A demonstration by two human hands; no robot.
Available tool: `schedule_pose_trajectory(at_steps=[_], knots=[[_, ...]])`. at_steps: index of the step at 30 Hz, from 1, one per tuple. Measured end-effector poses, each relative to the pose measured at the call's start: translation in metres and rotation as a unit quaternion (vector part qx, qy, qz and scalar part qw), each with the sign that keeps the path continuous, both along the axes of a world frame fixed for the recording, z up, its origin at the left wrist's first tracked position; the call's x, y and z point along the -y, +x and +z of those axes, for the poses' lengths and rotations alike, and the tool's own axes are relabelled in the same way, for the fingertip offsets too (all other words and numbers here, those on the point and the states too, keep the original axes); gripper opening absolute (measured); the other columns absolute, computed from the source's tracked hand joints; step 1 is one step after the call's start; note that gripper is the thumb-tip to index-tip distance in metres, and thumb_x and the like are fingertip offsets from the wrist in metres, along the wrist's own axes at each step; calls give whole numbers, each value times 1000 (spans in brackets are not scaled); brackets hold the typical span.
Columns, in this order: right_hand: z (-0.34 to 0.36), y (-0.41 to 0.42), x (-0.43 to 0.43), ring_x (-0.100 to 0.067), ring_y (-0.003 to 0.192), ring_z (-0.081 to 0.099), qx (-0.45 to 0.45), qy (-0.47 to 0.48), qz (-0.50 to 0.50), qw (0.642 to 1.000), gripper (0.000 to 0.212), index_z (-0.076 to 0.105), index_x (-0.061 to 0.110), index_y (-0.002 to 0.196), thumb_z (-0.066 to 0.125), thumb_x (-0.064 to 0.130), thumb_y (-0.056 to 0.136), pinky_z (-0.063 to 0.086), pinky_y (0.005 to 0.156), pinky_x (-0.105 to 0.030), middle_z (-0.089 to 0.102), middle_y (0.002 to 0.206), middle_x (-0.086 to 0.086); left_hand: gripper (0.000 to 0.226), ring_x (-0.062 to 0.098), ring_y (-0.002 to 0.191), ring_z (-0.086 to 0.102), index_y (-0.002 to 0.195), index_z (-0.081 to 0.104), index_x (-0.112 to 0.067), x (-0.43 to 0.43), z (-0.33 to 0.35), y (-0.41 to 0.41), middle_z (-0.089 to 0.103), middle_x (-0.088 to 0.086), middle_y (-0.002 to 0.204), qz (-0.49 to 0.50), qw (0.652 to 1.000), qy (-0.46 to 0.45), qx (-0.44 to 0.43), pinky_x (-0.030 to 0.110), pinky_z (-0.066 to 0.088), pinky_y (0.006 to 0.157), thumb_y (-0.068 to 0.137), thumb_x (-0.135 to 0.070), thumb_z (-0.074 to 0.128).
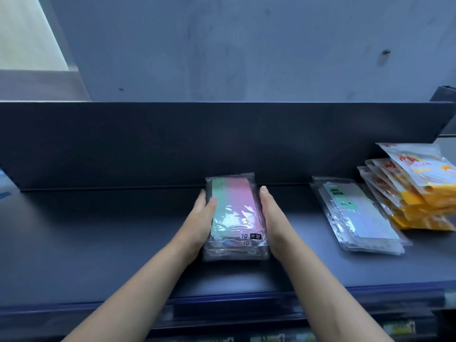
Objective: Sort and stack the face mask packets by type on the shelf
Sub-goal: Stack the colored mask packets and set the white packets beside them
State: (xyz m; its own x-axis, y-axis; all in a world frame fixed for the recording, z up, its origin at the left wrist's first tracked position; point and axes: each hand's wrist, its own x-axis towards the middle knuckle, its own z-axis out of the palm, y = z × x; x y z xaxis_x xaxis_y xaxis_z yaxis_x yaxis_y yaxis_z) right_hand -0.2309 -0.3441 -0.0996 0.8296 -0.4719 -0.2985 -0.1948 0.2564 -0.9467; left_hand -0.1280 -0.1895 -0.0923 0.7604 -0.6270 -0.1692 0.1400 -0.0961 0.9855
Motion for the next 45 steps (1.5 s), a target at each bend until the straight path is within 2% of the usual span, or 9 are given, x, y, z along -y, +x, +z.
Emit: schedule_pose_trajectory(at_steps=[5,9,14,16,20,24,36,39,45], knots=[[1,1,-5,-9,154,34,29,-11,0,1000,96,39,40,159,51,92,79,22,128,-41,39,165,19,52,20,134,61,157,40,-32,2,-2,3,58,-1,153,-2,1000,-17,-18,49,43,117,106,-41,49],[13,-2,-17,5,147,20,43,-61,-13,997,76,15,30,168,43,61,104,18,116,-23,19,168,22,39,19,125,68,150,49,-33,3,-4,4,69,-3,139,-5,1000,-11,-16,45,49,111,111,-33,43],[26,-6,-15,-4,146,37,23,-163,-38,986,63,26,20,165,49,38,110,27,109,-20,40,159,23,54,-2,144,37,163,27,-26,-3,17,0,36,-21,160,-6,990,86,113,22,26,119,111,-34,40],[29,-12,-9,-7,155,27,-34,-308,-47,950,62,28,20,165,48,38,109,23,120,-23,32,168,13,63,6,158,15,166,19,-17,-8,23,4,18,-7,173,7,944,207,257,26,13,126,110,-40,38],[36,-27,5,-10,162,8,-89,-542,-17,835,65,27,17,166,42,44,109,12,130,-32,22,174,6,72,20,162,8,163,28,-13,-5,32,-6,18,2,174,27,757,364,542,39,13,130,106,-56,22],[47,-46,23,-13,162,10,-79,-597,-23,798,65,31,17,165,44,47,108,17,130,-36,27,172,4,82,24,161,17,161,36,-11,23,47,-33,27,5,172,12,711,369,599,43,18,128,100,-61,15],[47,-132,136,-13,162,8,-162,-565,-68,806,63,31,18,164,44,45,108,13,129,-32,26,173,4,82,22,162,11,162,34,-14,158,50,-114,24,3,173,-66,736,309,599,43,15,129,98,-60,10],[37,-153,160,-12,162,5,-180,-551,-51,813,60,29,18,164,43,39,109,13,128,-31,23,173,5,85,20,162,5,163,29,-17,193,39,-137,18,-1,174,-82,763,303,565,39,10,130,95,-61,3],[21,-169,190,-22,155,27,-175,-484,-20,857,44,45,7,151,42,20,109,18,123,-28,43,160,-8,57,20,161,11,162,30,-22,245,5,-165,26,-4,171,-115,836,293,449,35,18,127,109,-43,34]])
